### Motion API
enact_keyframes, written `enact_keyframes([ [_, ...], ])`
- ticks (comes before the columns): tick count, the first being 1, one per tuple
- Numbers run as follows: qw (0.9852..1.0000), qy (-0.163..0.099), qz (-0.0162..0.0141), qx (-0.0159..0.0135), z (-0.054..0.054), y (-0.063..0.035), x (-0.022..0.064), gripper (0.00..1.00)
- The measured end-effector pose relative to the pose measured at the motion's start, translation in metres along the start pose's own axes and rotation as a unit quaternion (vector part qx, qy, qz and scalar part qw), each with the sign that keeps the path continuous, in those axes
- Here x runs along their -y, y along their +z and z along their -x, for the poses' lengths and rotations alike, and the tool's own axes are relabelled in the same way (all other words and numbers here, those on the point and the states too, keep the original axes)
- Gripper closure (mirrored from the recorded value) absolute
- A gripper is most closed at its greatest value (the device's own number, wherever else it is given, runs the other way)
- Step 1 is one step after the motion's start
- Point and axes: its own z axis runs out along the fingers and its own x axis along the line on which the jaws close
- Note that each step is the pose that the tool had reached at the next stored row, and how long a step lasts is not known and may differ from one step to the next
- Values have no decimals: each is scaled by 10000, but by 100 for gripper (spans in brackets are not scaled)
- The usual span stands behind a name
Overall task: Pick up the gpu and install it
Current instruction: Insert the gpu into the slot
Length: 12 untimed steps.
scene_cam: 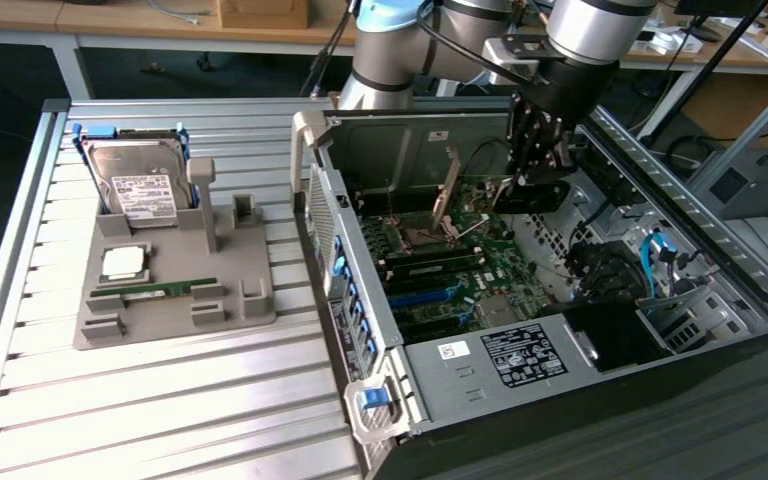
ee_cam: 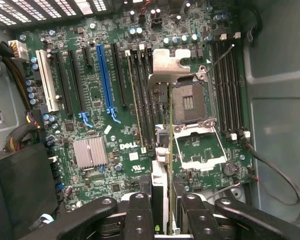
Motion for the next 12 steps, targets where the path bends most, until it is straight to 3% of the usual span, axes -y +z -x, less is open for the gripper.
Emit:
enact_keyframes([
  [12,9999,-166,5,8,0,3,0,73],
])
